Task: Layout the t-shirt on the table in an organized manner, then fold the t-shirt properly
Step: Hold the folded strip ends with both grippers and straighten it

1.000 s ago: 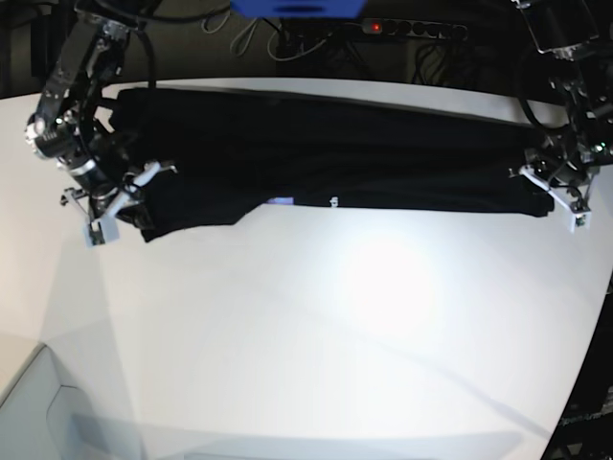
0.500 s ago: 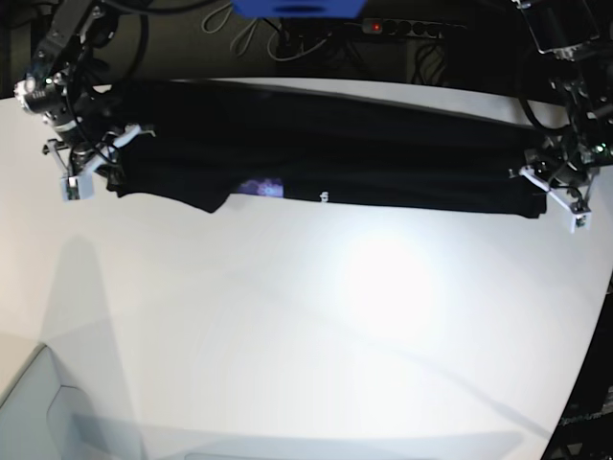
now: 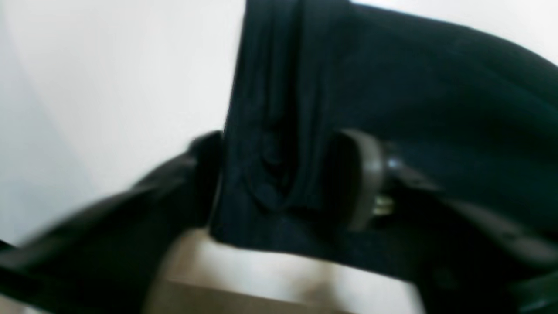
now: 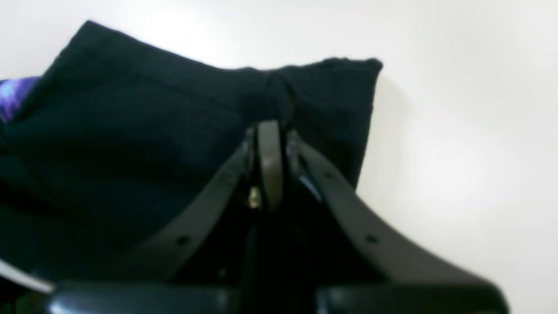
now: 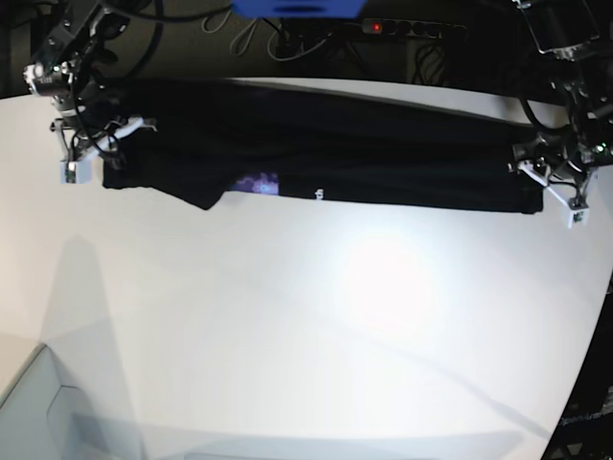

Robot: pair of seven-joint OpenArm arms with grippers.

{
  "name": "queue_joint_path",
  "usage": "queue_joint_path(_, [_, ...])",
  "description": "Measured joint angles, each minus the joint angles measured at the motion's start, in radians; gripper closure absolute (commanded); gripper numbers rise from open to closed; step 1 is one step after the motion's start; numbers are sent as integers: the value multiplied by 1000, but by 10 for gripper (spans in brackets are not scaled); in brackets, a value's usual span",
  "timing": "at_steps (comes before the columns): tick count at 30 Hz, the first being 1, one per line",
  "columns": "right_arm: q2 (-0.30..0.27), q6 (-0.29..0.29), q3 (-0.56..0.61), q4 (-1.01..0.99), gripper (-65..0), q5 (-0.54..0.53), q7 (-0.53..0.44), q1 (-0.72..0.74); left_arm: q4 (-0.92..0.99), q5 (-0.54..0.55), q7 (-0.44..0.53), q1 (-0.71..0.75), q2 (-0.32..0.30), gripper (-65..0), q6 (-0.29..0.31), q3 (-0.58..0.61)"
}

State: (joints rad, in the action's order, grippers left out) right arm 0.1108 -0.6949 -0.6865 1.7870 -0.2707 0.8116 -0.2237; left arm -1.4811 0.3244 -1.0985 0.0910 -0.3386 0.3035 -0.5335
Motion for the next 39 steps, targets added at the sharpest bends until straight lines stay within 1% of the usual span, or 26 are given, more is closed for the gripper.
queue_joint_path(1, [0,0,0,-2,-50,0,1,4,-10,-2,-3,1,-4,-572,30,1])
queue_joint_path(2, [0,0,0,-3,-84,0,1,4,-27,-1,-5,4,-8,-590,63,1])
queue_joint_path(4, [0,0,2,-3,-160,1,6,1,-61,-1,3,14,-14,-605,91,0])
queue_joint_path(6, [-1,0,2,-3,-244,0,8,-3,-71,-2,1,20,-13,-605,98,-1])
queue_joint_path(8, [0,0,2,-3,-298,1,8,-4,-90,0,-2,31,-7,-605,101,-10])
queue_joint_path(9, [0,0,3,-3,-318,0,8,-4,-94,6,-2,33,-2,-605,109,-34])
queue_joint_path(10, [0,0,3,-3,-327,0,8,-4,-95,7,-3,34,-1,-605,109,-59])
queue_joint_path(14, [0,0,4,-3,-328,0,8,-4,-90,-5,-1,32,4,-605,108,-126])
queue_joint_path(19, [0,0,4,-3,-328,0,8,-2,-79,-4,9,27,17,-605,109,-126])
queue_joint_path(24, [0,0,4,-3,-328,0,8,-2,34,-5,8,-15,34,-605,110,-126])
queue_joint_path(26, [0,0,5,-3,-328,1,8,-2,81,-5,29,-23,31,-605,109,-126])
queue_joint_path(28, [0,0,5,-3,-328,1,8,-2,113,-5,88,-23,30,-605,109,-122])
queue_joint_path(29, [0,0,5,-3,-328,0,8,-2,122,-6,105,-23,21,-604,109,-103])
queue_joint_path(33, [0,0,5,-3,-328,0,7,-4,133,-8,132,-31,10,-601,105,-44])
queue_joint_path(34, [0,0,5,-3,-328,0,7,-4,133,-8,132,-33,11,-591,105,-39])
queue_joint_path(35, [0,0,5,-3,-328,1,8,-4,133,-9,132,-34,13,-563,105,-39])
queue_joint_path(36, [0,0,5,-3,-328,0,7,-4,133,-8,133,-34,14,-515,105,-39])
queue_joint_path(38, [0,0,5,-3,-328,0,7,-1,135,-3,137,-33,18,-380,105,-40])
queue_joint_path(39, [0,0,5,-3,-328,0,6,-1,147,7,144,-37,18,-298,108,-40])
